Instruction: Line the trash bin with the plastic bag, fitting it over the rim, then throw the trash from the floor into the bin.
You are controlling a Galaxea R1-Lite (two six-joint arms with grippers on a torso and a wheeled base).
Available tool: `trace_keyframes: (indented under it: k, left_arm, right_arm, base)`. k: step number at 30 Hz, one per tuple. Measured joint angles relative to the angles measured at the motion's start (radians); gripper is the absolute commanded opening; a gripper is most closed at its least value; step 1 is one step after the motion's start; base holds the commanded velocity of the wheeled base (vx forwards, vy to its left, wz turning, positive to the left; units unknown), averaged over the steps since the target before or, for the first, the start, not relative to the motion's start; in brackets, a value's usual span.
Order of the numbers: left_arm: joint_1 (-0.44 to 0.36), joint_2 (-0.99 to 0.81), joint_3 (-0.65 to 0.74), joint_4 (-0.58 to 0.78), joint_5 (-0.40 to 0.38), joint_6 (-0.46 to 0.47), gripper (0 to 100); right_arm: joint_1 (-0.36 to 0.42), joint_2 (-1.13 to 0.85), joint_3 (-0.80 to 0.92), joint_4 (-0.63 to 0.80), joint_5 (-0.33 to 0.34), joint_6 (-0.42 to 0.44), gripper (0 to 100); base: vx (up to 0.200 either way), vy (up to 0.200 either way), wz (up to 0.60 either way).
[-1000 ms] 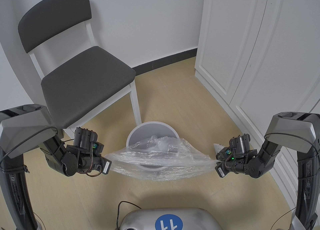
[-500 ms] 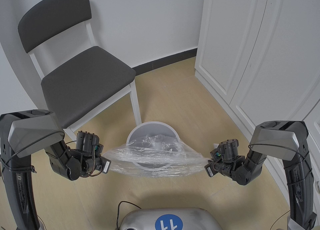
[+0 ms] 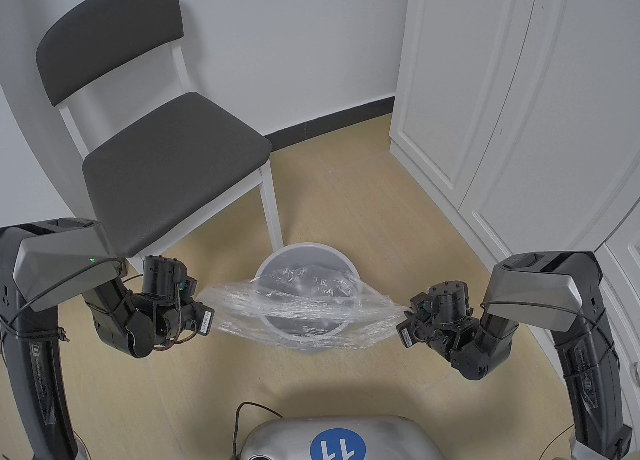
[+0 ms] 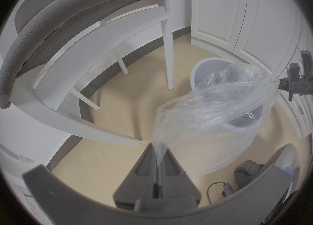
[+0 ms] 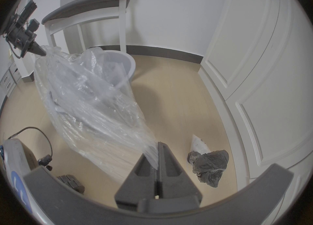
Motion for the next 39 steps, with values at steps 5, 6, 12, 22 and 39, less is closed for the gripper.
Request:
trace_keyframes:
  k: [5,6,12,22,39]
  left_arm:
    - [-0.020,0.018,-0.007,-0.013,0.003,-0.003,0]
    - [-0.025,0.024,-0.010,-0.024,0.003,-0.004,0]
    - [-0.035,0.046,-0.009,-0.051,0.004,-0.004,0]
    - [-0.043,0.025,0.007,-0.054,-0.004,-0.010,0]
    - [-0.039,-0.006,0.016,-0.054,-0.009,-0.010,0]
  right_arm:
    - [0.001,0.020,-0.049,0.009,-0.021,0.036,0]
    - [-0.001,0.024,-0.059,0.010,-0.025,0.039,0]
    - [-0.003,0.037,-0.076,0.006,-0.037,0.048,0]
    - [0.004,0.017,-0.019,-0.021,-0.022,0.042,100]
    - [-0.105,-0.139,0.246,-0.164,0.617,-0.027,100]
  base:
    - [0.000,0.000,0.00]
    - [0.000,0.000,0.00]
    - [0.000,0.000,0.00]
    - [0.000,0.000,0.00]
    - [0.000,0.000,0.00]
